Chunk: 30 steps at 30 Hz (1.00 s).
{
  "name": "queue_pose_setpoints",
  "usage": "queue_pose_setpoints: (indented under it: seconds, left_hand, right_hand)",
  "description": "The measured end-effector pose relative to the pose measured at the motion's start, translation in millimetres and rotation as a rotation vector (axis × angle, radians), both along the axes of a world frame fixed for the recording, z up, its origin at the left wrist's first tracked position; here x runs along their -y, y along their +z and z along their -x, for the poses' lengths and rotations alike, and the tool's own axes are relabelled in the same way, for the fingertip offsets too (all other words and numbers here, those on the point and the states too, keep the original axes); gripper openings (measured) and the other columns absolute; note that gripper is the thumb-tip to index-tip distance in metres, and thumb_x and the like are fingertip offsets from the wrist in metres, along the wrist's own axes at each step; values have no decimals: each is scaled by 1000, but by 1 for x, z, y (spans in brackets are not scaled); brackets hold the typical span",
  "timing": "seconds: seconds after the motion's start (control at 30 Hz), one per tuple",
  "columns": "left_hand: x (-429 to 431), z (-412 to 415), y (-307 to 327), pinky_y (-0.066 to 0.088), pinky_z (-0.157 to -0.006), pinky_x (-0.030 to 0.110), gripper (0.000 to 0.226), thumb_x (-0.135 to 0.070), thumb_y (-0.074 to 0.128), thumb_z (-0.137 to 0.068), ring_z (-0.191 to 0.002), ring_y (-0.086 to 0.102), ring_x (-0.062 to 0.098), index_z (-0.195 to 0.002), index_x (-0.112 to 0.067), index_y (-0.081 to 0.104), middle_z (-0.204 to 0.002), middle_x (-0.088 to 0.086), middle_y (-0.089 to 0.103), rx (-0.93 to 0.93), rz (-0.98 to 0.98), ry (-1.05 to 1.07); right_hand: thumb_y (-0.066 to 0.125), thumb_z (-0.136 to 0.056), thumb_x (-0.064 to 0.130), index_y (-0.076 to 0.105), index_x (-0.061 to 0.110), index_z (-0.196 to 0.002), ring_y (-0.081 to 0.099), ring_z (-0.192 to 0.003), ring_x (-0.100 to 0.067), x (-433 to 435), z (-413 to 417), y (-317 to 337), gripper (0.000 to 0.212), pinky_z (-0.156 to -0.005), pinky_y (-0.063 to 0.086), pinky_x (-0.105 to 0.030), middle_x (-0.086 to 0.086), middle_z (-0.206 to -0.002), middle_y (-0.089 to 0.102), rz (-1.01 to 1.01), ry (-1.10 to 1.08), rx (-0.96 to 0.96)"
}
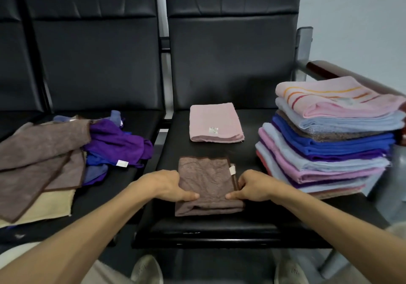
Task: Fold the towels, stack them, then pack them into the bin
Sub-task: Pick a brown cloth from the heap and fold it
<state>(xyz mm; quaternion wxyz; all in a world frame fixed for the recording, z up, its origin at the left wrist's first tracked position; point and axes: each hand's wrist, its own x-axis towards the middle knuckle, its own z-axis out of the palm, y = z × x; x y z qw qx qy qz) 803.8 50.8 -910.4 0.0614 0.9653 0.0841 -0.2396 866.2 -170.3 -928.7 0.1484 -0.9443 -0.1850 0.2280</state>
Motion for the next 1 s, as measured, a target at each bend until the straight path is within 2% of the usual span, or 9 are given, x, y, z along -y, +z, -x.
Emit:
queue_pose_setpoints:
  seconds: [0.13,0.27,0.37,0.47,0.53,0.67,0.77,0.87,1.0]
  left_hand:
    - [4,-3,-2,48,-84,32,58,-58,62,-82,-103,61,23,-115,-12,49,-122,5,59,122,132,68]
    - [11,-10,4,51,-67,31,36,-37,56,-94,-78,66,22,-109,-11,37,-108,10,63,372,349,173]
    - [10,-22,9,52,-48,27,36,-32,59,-93,-55,65,17,-107,-14,33,-98,8,65,487,741,306]
    - [10,-46,19,56,-54,26,48,-20,65,-90,-62,64,19,-120,-16,27,-102,10,64,503,1117,395]
    - [5,-70,22,58,-60,27,59,-12,68,-87,-73,67,20,-126,-21,25,-103,9,63,584,1215,372]
    - [-8,-125,13,60,-69,37,58,-7,71,-83,-83,68,21,-119,-34,35,-101,10,61,787,1109,313]
    - [-10,-168,-2,57,-75,37,38,-11,72,-84,-84,66,20,-106,-31,48,-97,2,64,869,908,308]
    - [-9,-195,-23,46,-87,28,30,-20,71,-85,-104,60,19,-112,-21,59,-113,1,64,790,636,304]
    - [-4,-198,-29,39,-96,26,49,-30,67,-88,-114,53,24,-132,-19,50,-131,9,45,667,621,345]
  right_hand:
    - [67,-86,39,54,16,-80,53,-70,-8,-4,6,2,27,-63,42,-21,5,-79,58,-189,-70,-16]
    - [58,-94,23,48,14,-101,66,-82,-15,-11,9,7,15,-66,60,-37,-2,-101,60,-717,-280,-194]
    - [54,-96,23,42,18,-111,66,-89,-19,-15,-8,12,20,-52,58,-32,0,-114,59,-747,-312,-32]
    - [54,-96,24,40,22,-115,65,-84,-14,-23,-41,18,24,-49,55,-26,2,-113,59,-741,-374,148]
    - [52,-96,23,40,22,-116,63,-81,-10,-32,-68,22,24,-55,55,-27,1,-107,61,-795,-418,219]
    - [52,-97,20,40,24,-109,59,-84,-10,-56,-119,31,17,-79,56,-41,2,-100,60,-891,-479,339]
    - [52,-96,20,39,22,-106,63,-89,-19,-68,-152,26,17,-80,56,-43,-4,-103,61,-864,-483,357]
    - [54,-96,20,39,12,-115,56,-94,-19,-69,-175,10,26,-78,46,-33,-11,-116,58,-652,-489,278]
    - [51,-95,17,38,3,-123,55,-110,-29,-69,-184,2,33,-74,37,-27,-17,-126,53,-439,-486,217]
